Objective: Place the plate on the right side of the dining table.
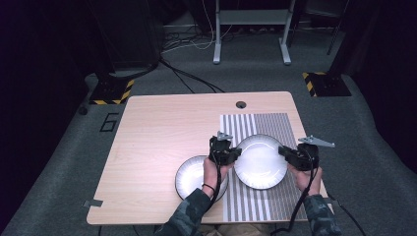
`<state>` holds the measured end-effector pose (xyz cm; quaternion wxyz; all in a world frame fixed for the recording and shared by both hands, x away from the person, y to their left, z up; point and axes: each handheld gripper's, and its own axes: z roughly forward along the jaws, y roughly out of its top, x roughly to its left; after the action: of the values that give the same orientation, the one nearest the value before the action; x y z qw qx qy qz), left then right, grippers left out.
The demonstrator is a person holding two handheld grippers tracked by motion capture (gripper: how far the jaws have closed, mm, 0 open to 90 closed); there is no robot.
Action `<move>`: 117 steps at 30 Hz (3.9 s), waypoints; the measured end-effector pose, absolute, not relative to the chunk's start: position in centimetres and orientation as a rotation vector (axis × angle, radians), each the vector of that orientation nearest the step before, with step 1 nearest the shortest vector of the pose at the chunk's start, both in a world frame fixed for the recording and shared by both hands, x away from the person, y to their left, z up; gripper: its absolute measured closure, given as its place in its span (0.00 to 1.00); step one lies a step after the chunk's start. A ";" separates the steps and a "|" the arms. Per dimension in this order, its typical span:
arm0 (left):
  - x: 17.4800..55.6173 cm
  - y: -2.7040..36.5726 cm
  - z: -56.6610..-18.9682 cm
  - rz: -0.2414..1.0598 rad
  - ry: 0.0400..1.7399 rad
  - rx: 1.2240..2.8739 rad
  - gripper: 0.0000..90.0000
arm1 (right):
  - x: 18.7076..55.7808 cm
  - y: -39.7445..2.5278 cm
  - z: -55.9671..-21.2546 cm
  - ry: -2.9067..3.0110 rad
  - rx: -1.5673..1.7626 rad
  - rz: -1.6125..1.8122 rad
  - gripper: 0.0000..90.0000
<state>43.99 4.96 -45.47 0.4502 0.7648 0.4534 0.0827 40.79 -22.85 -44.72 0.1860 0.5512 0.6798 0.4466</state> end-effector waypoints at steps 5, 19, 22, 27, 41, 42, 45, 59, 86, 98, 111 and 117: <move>44.3 4.6 -45.6 0.234 1.121 1.905 0.90 | 41.1 -22.8 -44.8 1.914 1.536 1.241 0.89; 44.8 3.6 -46.2 0.297 1.131 1.939 0.89 | 41.5 -22.8 -45.8 1.904 1.517 1.191 0.89; 45.0 3.5 -46.4 0.310 1.129 1.959 0.89 | 41.6 -22.6 -46.1 1.898 1.521 1.167 0.88; 45.2 3.1 -46.5 0.338 1.123 1.980 0.89 | 41.8 -22.4 -46.6 1.891 1.521 1.143 0.88; 46.0 2.5 -47.2 0.360 1.122 2.016 0.87 | 42.3 -22.3 -47.6 1.857 1.534 1.116 0.88; 46.1 2.5 -47.3 0.364 1.122 2.013 0.86 | 42.3 -22.3 -47.7 1.854 1.543 1.119 0.88; 46.2 2.3 -47.4 0.367 1.131 2.018 0.86 | 42.5 -22.3 -47.9 1.843 1.559 1.122 0.88; 46.7 1.9 -47.7 0.397 1.128 2.051 0.84 | 42.9 -22.4 -48.4 1.824 1.582 1.129 0.89; 48.2 1.2 -48.4 0.392 1.195 2.124 0.81 | 44.3 -22.0 -49.0 1.805 1.658 1.084 0.89; 48.6 0.9 -48.7 0.388 1.218 2.155 0.75 | 44.8 -21.9 -49.4 1.814 1.695 1.040 0.82; 47.9 2.1 -47.6 0.352 1.204 2.114 0.43 | 44.0 -22.4 -48.3 1.856 1.687 1.056 0.33; 47.1 3.4 -46.4 0.323 1.167 2.076 0.32 | 43.2 -21.9 -47.5 1.937 1.627 1.050 0.16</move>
<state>47.10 3.44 -46.35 0.3608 0.8057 0.4527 0.1254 43.22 -21.88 -47.45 0.2000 0.5819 0.6931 0.3755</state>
